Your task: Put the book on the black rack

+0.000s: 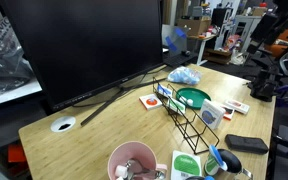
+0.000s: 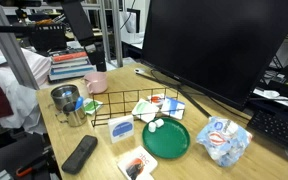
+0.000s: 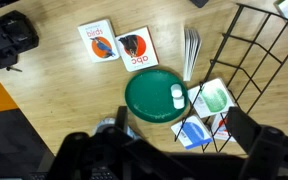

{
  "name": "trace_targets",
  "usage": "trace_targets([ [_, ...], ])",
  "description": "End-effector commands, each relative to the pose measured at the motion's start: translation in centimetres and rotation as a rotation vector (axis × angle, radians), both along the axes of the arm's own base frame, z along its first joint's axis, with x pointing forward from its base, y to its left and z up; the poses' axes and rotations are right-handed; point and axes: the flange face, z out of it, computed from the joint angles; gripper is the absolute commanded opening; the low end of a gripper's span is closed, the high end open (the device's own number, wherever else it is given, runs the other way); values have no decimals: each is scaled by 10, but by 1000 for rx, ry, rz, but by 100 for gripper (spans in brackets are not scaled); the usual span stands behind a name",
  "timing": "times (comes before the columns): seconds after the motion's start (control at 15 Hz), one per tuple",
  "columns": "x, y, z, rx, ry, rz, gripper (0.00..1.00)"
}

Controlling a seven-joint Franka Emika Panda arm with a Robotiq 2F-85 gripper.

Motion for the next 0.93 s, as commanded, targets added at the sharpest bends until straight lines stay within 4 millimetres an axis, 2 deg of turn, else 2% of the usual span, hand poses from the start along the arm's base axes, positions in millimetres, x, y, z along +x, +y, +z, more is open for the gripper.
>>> trace_targets([
  [0.0,0,0,1,0,1,0,100],
  [0.27,12,-2,-3,25,31,43,100],
  [0.4,19,0,-15,53,64,87,100],
  [0.87,39,13,-91,138,188,183,100],
])
